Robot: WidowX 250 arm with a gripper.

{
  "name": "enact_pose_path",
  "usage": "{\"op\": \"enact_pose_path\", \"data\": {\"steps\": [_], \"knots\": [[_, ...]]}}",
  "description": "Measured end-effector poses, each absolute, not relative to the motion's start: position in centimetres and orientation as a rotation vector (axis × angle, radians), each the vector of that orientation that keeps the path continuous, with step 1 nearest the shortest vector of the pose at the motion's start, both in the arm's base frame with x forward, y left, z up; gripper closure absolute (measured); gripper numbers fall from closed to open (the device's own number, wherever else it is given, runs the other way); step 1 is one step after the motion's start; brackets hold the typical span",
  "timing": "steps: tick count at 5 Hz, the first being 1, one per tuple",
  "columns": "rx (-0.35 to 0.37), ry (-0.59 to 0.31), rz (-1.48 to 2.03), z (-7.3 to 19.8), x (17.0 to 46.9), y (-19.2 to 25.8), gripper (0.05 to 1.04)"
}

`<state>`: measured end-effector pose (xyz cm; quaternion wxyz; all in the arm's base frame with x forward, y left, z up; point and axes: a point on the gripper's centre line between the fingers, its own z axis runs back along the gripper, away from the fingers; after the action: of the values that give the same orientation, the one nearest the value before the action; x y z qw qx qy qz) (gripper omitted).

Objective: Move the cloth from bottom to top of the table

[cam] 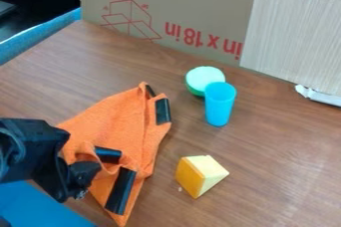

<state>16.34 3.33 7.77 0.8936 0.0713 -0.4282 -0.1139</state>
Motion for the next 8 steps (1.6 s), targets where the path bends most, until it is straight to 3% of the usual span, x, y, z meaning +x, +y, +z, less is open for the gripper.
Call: {"op": "enact_pose_path", "data": {"steps": [1,2,4,7,8], "knots": [[0.150,-0.881,-0.232,7.6,16.2,3.4,0.083],[0.134,-0.805,-0.196,7.6,17.3,3.6,0.083],[0.126,-0.746,-0.125,9.1,19.3,3.8,0.083],[0.146,-0.440,-0.121,6.5,23.1,5.9,0.083],[0.136,-0.401,-0.110,6.0,23.0,6.3,0.083]]}}
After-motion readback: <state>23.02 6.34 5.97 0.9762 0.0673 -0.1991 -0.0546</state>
